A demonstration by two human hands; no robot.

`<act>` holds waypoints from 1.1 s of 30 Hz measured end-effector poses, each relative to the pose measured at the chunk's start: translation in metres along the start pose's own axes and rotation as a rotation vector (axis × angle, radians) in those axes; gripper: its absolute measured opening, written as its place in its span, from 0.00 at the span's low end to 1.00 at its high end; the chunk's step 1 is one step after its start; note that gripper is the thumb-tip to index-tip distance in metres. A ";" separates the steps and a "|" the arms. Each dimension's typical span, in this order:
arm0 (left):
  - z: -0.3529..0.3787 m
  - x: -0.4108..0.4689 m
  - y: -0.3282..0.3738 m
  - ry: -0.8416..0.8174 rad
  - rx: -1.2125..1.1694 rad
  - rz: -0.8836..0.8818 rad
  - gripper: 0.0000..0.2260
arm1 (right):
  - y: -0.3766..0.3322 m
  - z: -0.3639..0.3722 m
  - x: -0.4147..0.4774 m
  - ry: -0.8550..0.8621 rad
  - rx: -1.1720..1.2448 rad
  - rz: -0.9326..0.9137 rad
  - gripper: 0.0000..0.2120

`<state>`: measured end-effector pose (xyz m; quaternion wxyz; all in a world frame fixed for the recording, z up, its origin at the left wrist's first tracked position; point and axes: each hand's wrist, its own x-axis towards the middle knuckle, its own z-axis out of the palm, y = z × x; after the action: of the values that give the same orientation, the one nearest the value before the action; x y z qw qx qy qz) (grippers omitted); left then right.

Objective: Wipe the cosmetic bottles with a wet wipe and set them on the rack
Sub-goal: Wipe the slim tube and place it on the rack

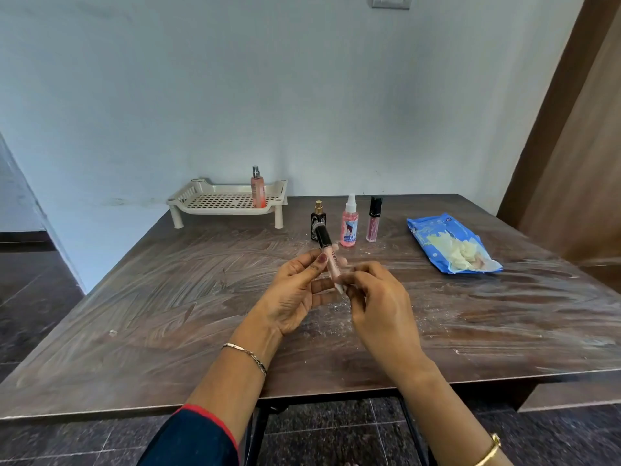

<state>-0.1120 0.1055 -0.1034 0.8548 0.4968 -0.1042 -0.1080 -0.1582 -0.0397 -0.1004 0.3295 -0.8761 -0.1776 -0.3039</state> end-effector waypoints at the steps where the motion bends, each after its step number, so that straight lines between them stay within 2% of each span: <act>1: 0.000 0.000 -0.001 -0.020 0.017 -0.013 0.14 | 0.000 0.000 0.004 0.006 0.001 -0.003 0.11; 6: 0.001 0.000 -0.002 -0.076 0.059 -0.019 0.15 | -0.005 0.000 0.025 0.061 0.001 -0.036 0.09; 12: 0.001 -0.002 -0.003 -0.145 0.050 0.018 0.21 | -0.007 0.006 0.037 0.076 -0.058 -0.059 0.09; 20: 0.004 -0.002 -0.004 -0.099 0.101 0.002 0.23 | -0.008 0.004 0.057 0.087 -0.231 -0.182 0.12; 23: 0.004 -0.001 -0.004 -0.061 0.108 0.025 0.21 | -0.005 0.006 0.059 0.110 -0.243 -0.183 0.13; 29: 0.000 -0.001 -0.004 -0.058 0.111 0.062 0.22 | 0.002 0.012 0.044 0.114 -0.110 -0.206 0.11; 33: 0.001 -0.002 -0.004 -0.064 0.153 0.071 0.13 | -0.001 0.012 0.041 0.066 -0.167 -0.245 0.12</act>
<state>-0.1145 0.1036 -0.1066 0.8137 0.5531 -0.1571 -0.0853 -0.1228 -0.0264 -0.0806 0.2216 -0.8618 -0.2461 -0.3843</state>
